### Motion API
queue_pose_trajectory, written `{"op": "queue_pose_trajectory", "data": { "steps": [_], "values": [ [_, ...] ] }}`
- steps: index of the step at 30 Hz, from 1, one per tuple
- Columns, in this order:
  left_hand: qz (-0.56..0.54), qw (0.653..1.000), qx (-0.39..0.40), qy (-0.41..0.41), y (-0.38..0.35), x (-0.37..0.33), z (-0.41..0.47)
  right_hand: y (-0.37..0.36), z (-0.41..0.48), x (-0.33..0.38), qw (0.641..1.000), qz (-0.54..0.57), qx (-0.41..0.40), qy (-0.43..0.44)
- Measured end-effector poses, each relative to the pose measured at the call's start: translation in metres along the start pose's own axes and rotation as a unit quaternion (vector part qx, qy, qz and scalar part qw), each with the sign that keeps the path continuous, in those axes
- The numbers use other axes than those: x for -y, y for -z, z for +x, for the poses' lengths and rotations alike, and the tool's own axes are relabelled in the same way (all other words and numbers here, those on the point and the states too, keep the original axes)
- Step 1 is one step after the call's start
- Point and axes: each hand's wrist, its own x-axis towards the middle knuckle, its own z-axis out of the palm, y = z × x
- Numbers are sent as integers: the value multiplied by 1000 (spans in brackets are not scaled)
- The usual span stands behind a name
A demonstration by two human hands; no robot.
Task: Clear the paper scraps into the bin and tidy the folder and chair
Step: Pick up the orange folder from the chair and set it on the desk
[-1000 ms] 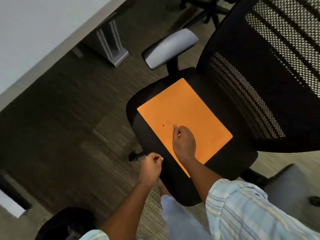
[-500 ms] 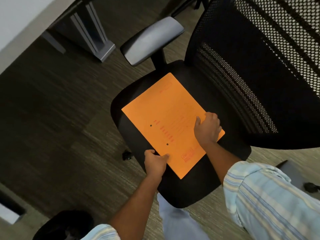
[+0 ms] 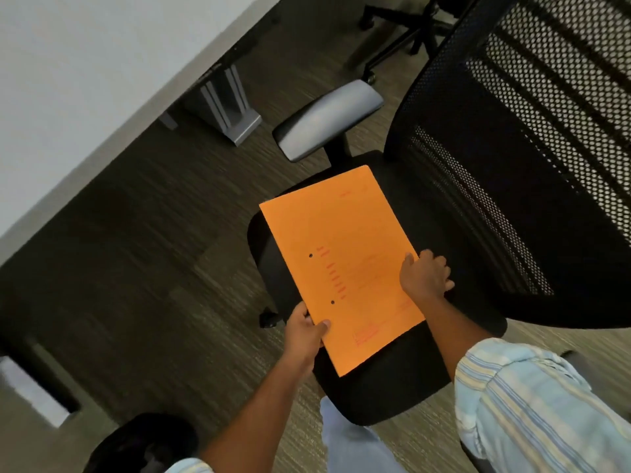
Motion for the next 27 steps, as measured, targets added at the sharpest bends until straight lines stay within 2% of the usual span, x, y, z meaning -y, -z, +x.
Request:
{"op": "queue_pose_trajectory", "data": {
  "steps": [3, 5, 8, 16, 22, 27],
  "values": [
    [27, 999, 2, -43, 17, -15, -16, 7, -9, -4, 1000, 4, 28, 12],
    [43, 996, 3, -78, 26, -28, -27, 11, -18, -7, 993, 88, 57, 51],
    [56, 992, -7, -109, 39, -51, -45, 21, -40, -7, 965, 230, 93, 85],
    [28, 980, -98, -173, 80, -111, -97, 59, -98, 39, 906, 382, 78, 165],
    [-30, 957, -174, -229, 108, -143, -147, 91, -138, 94, 869, 422, 76, 245],
    [-73, 927, -250, -271, 140, -158, -184, 116, -179, 144, 831, 428, 106, 339]
  ]
}}
